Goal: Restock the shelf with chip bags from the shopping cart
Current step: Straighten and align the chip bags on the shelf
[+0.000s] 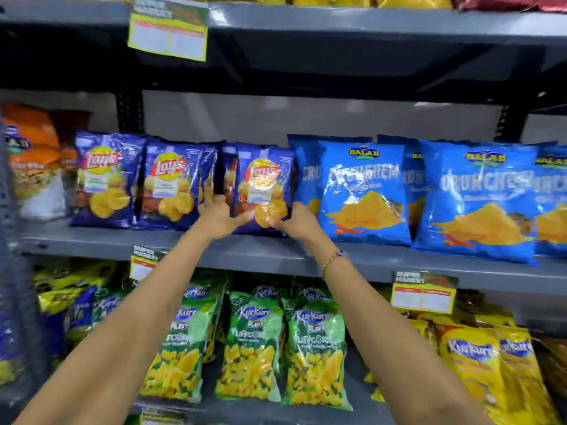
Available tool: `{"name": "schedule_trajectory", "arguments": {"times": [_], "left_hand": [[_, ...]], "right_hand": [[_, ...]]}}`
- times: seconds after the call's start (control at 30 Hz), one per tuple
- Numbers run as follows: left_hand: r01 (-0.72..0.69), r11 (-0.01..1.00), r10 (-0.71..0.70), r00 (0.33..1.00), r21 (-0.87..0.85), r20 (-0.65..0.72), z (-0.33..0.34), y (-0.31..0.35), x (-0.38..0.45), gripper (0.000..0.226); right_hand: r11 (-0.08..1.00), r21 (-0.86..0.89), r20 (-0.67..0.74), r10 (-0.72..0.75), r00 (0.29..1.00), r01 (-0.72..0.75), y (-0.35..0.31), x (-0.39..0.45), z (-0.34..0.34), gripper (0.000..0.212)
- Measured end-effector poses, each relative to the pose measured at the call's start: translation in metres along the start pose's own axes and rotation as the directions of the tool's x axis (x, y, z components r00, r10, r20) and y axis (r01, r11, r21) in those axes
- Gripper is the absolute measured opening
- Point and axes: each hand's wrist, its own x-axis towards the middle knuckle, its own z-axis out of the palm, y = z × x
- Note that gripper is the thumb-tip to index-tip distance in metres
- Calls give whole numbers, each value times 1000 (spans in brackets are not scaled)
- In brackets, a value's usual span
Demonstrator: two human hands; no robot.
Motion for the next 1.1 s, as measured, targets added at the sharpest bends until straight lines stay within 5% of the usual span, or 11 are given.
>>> {"name": "schedule_trajectory", "arguments": {"times": [0.13, 0.3, 0.47, 0.97, 1.1], "left_hand": [[-28, 985, 32, 999, -168, 25, -1, -9, -4, 32], [33, 970, -55, 995, -241, -87, -7, -23, -5, 68], [20, 991, -41, 987, -135, -154, -14, -27, -3, 45], [7, 1000, -3, 938, 9, -348, -5, -28, -13, 56], [-176, 984, 164, 925, -4, -342, -5, -6, -20, 36]], "right_hand": [[995, 102, -36, 23, 999, -20, 0, 7, 10, 61], [974, 228, -90, 14, 996, 7, -7, 6, 27, 62], [975, 221, -116, -5, 993, 30, -17, 11, 42, 62], [982, 188, -122, 53, 991, -29, -17, 11, 50, 66], [988, 155, -208, 28, 978, 5, -13, -7, 24, 53]]}}
